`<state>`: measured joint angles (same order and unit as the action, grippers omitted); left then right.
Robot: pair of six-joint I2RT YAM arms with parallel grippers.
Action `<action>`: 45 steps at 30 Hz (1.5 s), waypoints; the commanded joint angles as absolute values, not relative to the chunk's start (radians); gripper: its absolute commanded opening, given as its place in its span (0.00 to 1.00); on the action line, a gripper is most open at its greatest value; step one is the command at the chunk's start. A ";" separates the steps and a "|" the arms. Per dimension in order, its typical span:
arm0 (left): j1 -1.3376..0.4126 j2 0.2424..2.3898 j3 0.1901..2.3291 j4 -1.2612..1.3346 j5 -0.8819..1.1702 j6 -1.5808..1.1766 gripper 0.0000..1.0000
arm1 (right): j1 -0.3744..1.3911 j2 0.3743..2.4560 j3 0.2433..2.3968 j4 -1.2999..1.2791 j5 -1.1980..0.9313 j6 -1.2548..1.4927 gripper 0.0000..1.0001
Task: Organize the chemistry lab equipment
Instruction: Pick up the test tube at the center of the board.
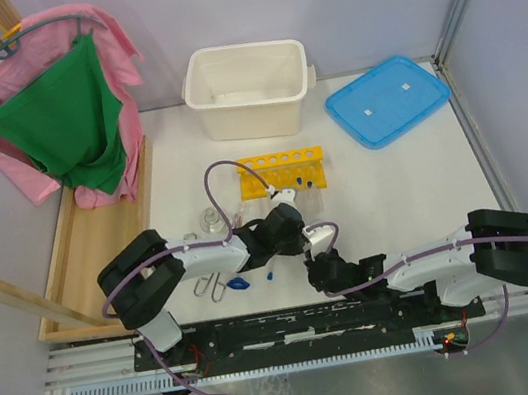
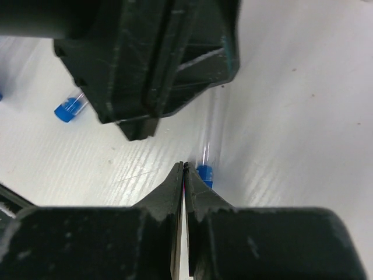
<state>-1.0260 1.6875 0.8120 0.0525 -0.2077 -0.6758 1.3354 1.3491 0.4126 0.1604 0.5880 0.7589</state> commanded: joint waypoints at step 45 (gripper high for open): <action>-1.136 1.368 0.682 -0.090 -0.259 -0.627 0.28 | 1.267 1.158 0.540 -0.323 0.784 0.901 0.37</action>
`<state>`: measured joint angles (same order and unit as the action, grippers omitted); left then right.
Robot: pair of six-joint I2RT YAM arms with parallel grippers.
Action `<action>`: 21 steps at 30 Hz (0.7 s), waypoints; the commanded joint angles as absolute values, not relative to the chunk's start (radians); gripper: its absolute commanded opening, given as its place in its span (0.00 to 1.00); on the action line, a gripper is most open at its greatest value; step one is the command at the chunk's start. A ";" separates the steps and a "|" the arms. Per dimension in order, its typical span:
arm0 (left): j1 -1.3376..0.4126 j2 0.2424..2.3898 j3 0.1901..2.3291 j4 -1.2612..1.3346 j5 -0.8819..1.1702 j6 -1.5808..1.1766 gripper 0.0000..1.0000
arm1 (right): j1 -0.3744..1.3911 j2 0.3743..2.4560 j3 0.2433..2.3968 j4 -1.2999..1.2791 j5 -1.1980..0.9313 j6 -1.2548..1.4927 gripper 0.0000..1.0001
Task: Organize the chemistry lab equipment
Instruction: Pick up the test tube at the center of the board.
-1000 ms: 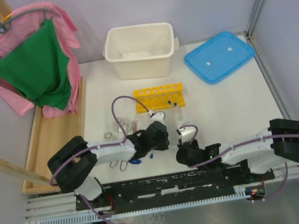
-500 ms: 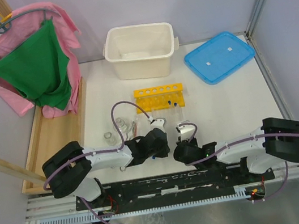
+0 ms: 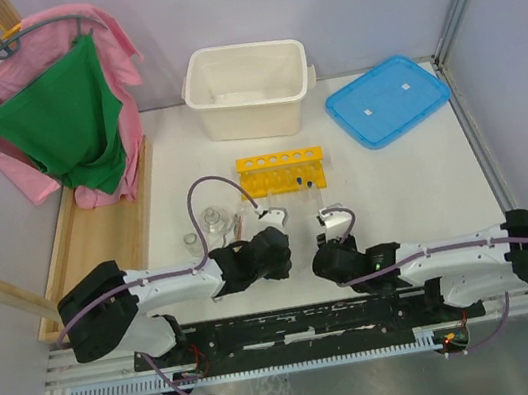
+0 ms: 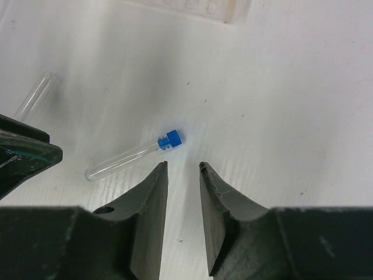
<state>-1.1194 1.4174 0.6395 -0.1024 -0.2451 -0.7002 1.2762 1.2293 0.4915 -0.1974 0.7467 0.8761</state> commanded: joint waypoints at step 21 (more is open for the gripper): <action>-1.188 1.490 0.734 -0.022 -0.199 -0.499 0.28 | 1.235 0.975 0.532 -0.524 0.797 0.963 0.40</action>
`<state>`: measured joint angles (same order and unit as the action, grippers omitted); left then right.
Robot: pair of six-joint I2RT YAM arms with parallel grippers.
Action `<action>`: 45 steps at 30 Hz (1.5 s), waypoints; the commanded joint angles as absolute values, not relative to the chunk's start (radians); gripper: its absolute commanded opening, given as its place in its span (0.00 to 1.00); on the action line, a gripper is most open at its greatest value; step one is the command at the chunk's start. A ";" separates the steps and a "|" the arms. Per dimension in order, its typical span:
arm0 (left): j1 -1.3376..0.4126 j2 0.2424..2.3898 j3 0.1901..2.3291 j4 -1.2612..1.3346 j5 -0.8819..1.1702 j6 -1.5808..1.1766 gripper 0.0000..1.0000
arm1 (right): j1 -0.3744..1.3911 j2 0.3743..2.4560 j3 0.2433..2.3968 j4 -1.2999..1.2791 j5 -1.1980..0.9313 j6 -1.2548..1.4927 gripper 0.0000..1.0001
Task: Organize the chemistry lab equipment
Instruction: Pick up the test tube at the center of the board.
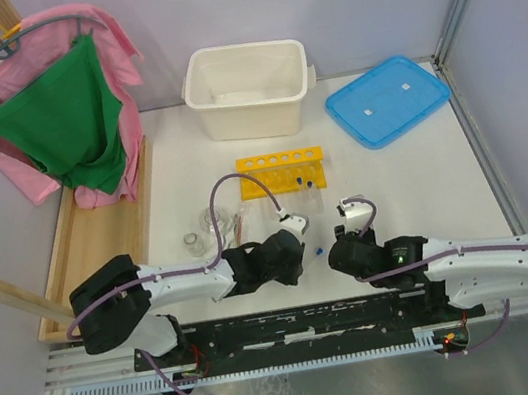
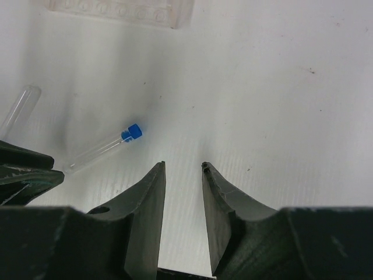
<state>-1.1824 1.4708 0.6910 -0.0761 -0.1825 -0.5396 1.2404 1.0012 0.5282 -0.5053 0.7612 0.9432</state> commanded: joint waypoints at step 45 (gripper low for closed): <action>-1.510 0.947 0.535 0.154 -0.552 -0.269 0.03 | 1.235 0.746 0.899 -0.759 0.305 0.757 0.53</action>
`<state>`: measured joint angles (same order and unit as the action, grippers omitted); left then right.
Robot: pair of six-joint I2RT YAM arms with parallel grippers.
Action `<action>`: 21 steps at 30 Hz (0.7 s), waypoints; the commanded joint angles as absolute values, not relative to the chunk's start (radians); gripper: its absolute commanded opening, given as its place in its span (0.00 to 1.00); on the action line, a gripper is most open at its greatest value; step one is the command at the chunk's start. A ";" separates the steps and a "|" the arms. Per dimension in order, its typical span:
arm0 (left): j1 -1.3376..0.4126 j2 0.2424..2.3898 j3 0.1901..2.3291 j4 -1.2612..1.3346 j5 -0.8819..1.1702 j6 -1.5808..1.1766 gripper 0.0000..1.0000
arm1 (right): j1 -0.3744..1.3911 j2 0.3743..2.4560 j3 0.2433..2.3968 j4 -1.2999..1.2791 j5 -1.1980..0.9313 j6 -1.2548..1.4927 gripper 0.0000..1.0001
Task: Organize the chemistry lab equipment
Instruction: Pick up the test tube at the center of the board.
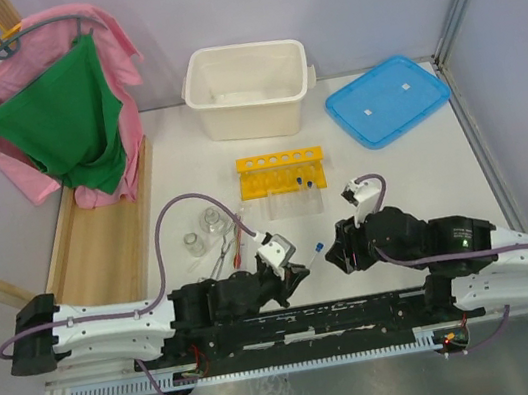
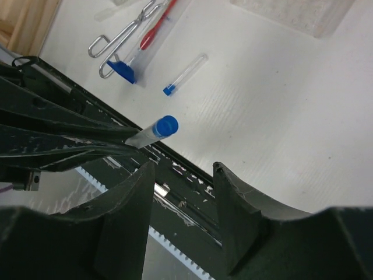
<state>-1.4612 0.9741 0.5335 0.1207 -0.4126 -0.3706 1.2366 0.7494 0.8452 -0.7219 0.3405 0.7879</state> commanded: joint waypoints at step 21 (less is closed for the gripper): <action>-1.646 0.922 0.497 0.271 -0.722 -0.132 0.03 | 1.190 0.819 1.012 -0.641 0.106 0.661 0.55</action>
<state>-1.6279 0.9459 0.5190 0.1513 -0.6621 -0.2317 1.2251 0.7990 0.9119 -0.6952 0.1864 0.7162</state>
